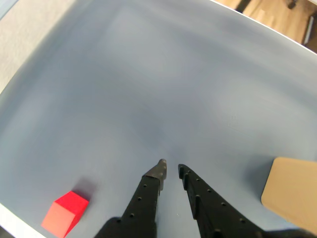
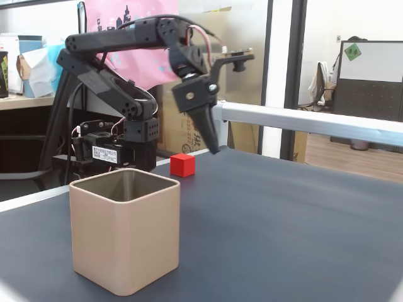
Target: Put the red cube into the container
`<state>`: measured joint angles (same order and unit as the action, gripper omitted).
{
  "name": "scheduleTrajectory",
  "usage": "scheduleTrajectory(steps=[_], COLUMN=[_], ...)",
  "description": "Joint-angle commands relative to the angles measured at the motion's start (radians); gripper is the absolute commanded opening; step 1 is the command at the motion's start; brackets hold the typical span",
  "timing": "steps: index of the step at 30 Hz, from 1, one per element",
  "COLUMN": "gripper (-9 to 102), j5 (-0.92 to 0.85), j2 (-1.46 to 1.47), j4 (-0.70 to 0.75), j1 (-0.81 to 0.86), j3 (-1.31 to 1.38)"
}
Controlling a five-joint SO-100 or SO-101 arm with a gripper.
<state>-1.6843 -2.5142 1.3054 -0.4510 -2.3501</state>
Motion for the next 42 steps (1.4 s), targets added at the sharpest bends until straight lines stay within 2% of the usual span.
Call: scheduleTrajectory(steps=[1,6,13,17,23,34,42], gripper=[4,6,17,27,33,34,34], j5=[-0.015,-0.012,-0.029,-0.077,-0.132,-0.164,-0.109], j2=[0.052,0.103,0.117,0.109,0.092,0.032,0.023], j4=[0.031,0.074,0.124,0.161,0.199,0.167,0.092], j1=[-0.100,-0.284,-0.499,-0.578,-0.663,-0.824,-0.905], j3=[0.120,0.201,0.219,0.218,0.202,0.049,-0.058])
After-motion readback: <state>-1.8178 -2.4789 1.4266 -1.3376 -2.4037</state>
